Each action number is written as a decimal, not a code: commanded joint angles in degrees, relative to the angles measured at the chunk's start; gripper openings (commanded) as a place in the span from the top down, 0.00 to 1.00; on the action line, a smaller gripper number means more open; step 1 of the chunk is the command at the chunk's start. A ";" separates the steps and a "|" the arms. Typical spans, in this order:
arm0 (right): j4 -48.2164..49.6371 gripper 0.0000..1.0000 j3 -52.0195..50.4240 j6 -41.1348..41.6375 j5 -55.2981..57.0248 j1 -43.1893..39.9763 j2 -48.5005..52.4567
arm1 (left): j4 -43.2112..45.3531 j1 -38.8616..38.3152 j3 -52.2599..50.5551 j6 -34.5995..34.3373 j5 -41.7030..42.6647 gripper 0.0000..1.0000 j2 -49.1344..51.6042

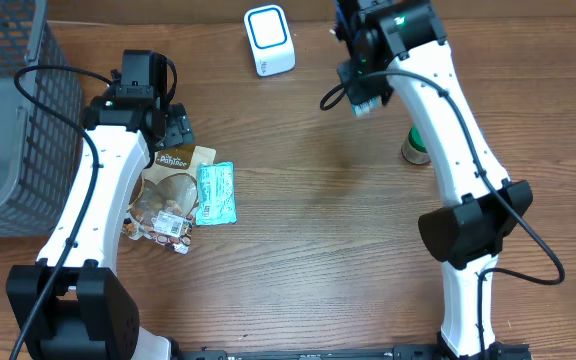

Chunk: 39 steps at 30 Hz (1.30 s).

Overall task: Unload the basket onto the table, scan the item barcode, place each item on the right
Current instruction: 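Carry the tissue pack down and right, lower it to the table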

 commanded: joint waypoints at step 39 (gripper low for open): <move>6.62 0.96 -35.98 14.93 -8.70 -4.20 0.96 | 0.09 -0.55 0.20 0.07 -0.57 0.00 0.57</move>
